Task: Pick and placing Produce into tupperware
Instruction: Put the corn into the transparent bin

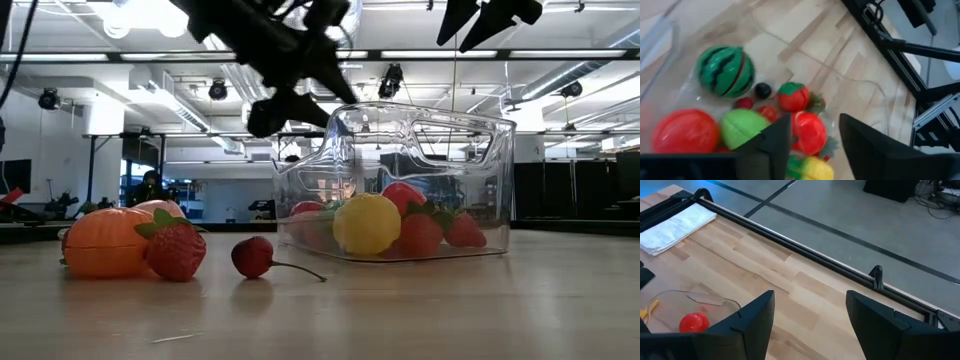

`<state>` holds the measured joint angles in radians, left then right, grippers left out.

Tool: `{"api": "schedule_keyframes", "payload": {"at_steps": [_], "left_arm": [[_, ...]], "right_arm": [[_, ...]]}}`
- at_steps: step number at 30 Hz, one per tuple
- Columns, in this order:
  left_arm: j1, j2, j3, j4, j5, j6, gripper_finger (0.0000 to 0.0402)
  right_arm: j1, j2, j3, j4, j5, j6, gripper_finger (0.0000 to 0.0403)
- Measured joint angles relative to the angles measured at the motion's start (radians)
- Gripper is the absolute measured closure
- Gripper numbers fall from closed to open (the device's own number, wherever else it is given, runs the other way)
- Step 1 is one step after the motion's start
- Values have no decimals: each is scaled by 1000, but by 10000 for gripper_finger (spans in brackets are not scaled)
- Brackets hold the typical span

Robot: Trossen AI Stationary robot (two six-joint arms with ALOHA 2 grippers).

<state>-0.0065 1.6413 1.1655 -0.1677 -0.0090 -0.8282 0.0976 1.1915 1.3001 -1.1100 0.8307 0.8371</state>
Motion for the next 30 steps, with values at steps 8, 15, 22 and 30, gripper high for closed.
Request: {"api": "schedule_keyframes", "payload": {"at_steps": [8,15,22,30], "left_arm": [[7,-55,29,-125,-30,88,168],[-4,-190,20,-654,-240,-163,192],[-29,-226,-63,-747,-185,-371,241],[-64,-126,-168,-626,-154,-486,268]], "right_arm": [[0,0,-3,-5,0,-1,165],[-11,0,-11,-12,3,-4,165],[-49,0,-27,-11,8,0,165],[-68,0,-49,-10,0,0,165]]}}
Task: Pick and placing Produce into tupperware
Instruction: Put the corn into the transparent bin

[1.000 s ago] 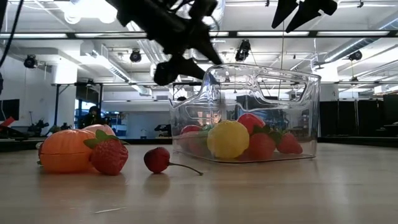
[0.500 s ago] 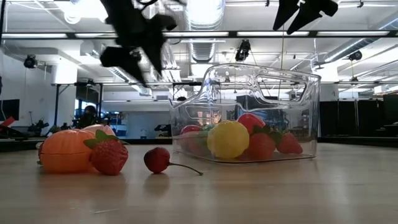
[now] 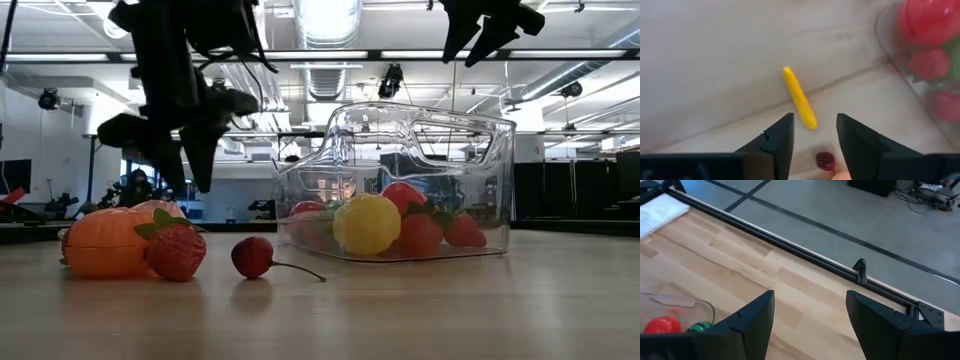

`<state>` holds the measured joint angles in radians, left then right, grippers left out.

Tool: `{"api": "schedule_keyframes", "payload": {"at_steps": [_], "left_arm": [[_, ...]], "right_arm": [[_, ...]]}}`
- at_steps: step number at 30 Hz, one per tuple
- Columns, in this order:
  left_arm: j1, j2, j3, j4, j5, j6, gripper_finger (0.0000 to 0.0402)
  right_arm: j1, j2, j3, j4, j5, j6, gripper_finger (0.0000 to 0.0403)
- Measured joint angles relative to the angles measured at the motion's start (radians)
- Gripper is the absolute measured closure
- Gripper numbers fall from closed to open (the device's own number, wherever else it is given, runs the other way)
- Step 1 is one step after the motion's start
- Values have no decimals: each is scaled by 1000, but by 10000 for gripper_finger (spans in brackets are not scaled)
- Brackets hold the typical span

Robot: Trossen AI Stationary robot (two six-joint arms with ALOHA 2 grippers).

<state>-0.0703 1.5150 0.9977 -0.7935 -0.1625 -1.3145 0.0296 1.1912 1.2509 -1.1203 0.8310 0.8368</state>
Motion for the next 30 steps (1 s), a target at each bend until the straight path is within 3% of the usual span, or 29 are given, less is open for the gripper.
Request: {"api": "schedule_keyframes", "payload": {"at_steps": [19,30], "left_arm": [[-11,193,-10,69,22,-15,270],[-11,203,-10,80,23,-13,271]], "right_arm": [[0,3,-17,0,0,-26,165],[0,3,-19,-1,0,-26,165]]}}
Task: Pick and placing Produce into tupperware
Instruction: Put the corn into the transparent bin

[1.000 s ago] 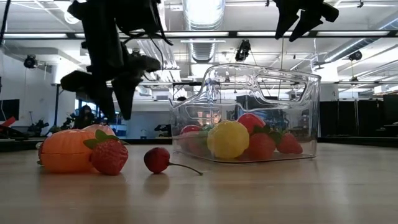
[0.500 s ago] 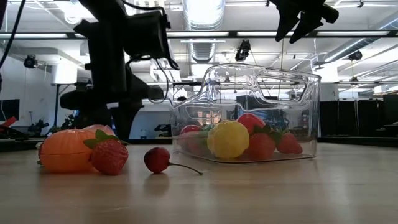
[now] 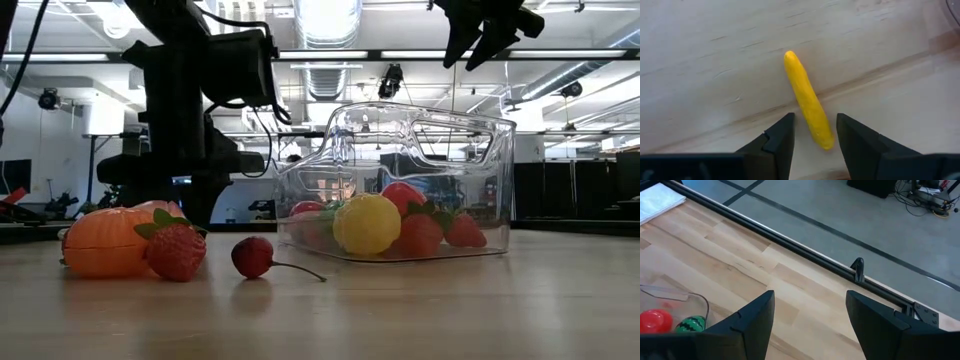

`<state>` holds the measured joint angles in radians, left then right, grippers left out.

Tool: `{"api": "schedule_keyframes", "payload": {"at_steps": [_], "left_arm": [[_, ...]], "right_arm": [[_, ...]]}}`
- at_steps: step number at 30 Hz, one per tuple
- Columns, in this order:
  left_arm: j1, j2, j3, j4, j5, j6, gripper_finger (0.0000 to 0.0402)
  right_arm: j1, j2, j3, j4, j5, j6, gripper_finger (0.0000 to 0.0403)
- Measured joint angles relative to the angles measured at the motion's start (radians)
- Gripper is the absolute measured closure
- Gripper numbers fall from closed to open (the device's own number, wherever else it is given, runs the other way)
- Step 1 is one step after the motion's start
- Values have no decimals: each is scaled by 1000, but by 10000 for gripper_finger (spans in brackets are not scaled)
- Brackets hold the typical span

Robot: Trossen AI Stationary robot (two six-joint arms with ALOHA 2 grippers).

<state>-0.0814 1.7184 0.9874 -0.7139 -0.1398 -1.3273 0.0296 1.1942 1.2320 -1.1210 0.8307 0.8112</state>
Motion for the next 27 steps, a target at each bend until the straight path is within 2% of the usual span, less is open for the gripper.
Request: {"api": "schedule_keyframes", "payload": {"at_steps": [4,13,17,23,27], "left_arm": [[0,0,-4,0,5,0,291],[-1,0,-8,5,7,27,386],[-11,-17,-5,-6,-22,26,397],[-28,-171,38,-67,-191,1,397],[-56,-304,66,-5,-420,109,397]], "right_arm": [[0,0,0,0,0,0,165],[0,0,0,0,0,0,165],[0,0,0,0,0,0,165],[0,0,0,0,0,0,165],[0,0,0,1,0,0,165]]}}
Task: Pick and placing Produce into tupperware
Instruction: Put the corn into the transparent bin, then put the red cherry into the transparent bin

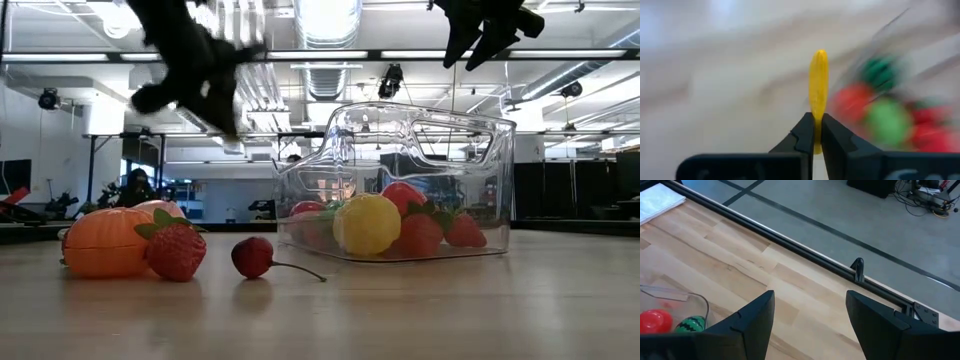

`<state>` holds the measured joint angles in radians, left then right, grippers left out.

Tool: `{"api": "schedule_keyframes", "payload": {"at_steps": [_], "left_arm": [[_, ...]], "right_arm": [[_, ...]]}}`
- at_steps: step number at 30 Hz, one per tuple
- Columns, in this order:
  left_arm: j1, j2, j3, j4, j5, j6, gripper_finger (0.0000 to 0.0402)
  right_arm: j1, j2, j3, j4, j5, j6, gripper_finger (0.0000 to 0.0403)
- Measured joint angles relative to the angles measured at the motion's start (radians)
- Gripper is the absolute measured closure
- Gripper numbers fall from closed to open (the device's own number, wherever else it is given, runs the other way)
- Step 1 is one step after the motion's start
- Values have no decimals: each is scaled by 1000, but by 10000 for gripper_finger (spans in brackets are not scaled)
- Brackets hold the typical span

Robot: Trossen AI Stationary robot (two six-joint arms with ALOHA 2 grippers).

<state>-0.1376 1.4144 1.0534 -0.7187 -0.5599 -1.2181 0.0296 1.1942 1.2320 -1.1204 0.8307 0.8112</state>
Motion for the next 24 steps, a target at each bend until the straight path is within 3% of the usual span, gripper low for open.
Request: {"api": "schedule_keyframes", "payload": {"at_steps": [3,7,10,14,19,24], "left_arm": [[-3,-82,-3,209,-32,239,397],[40,-99,-24,505,161,513,397],[80,-46,-17,591,282,505,395],[87,72,-1,571,328,475,364],[84,149,35,578,368,362,284],[84,127,42,554,408,438,208]], "right_arm": [[-1,0,-2,0,1,0,165],[-5,0,-4,1,4,0,165],[-5,0,-5,1,5,0,165],[-4,0,-5,0,0,0,165],[-4,0,-6,0,-22,0,165],[-4,0,-6,0,-26,0,165]]}}
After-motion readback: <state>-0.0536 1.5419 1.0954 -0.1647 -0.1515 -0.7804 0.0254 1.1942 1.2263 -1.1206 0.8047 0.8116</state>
